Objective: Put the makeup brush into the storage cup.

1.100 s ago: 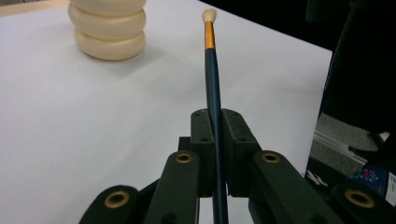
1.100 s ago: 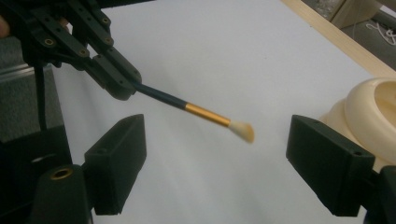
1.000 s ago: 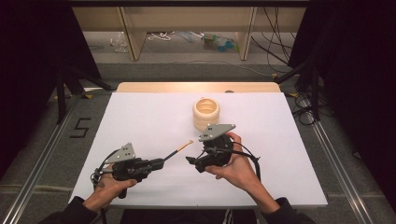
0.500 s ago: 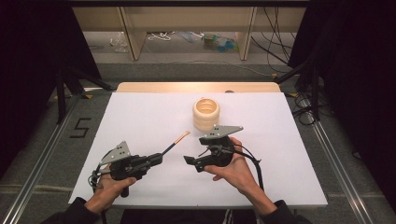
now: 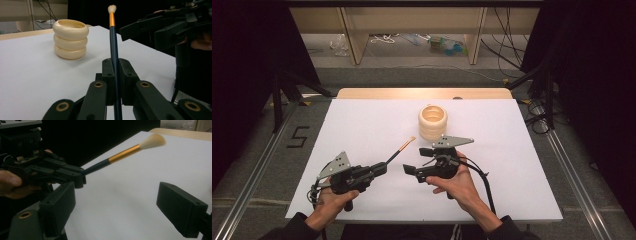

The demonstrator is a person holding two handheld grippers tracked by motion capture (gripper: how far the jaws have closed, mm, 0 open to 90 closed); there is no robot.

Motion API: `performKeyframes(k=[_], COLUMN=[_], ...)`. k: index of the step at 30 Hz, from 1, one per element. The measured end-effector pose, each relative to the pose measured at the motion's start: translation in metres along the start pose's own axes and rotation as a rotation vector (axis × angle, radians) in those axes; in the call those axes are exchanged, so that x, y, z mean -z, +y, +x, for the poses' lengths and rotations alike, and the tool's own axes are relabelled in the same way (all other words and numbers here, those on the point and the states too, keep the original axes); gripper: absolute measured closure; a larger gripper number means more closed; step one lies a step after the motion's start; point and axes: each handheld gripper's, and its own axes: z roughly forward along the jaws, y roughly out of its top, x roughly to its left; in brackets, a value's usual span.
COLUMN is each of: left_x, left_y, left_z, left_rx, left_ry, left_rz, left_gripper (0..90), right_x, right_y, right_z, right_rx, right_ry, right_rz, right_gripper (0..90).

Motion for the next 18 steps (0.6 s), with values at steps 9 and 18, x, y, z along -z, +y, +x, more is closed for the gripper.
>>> performKeyframes(k=[9, 18], left_x=[-0.0018, -0.0034], left_y=[0.0004, 0.0013], left_z=[-0.006, -0.0083], left_rx=[0.002, -0.027], left_ry=[-0.004, -0.025], left_rz=[-0.028, -0.041], left_gripper=[83.6, 83.6], right_x=[-0.0063, -0.0107], right_y=[0.0005, 0.0011], right_z=[0.001, 0.0017], right_rx=[-0.045, -0.067], right_ry=[0.038, 0.055], right_rz=[-0.071, -0.104], right_gripper=[17.2, 18.2])
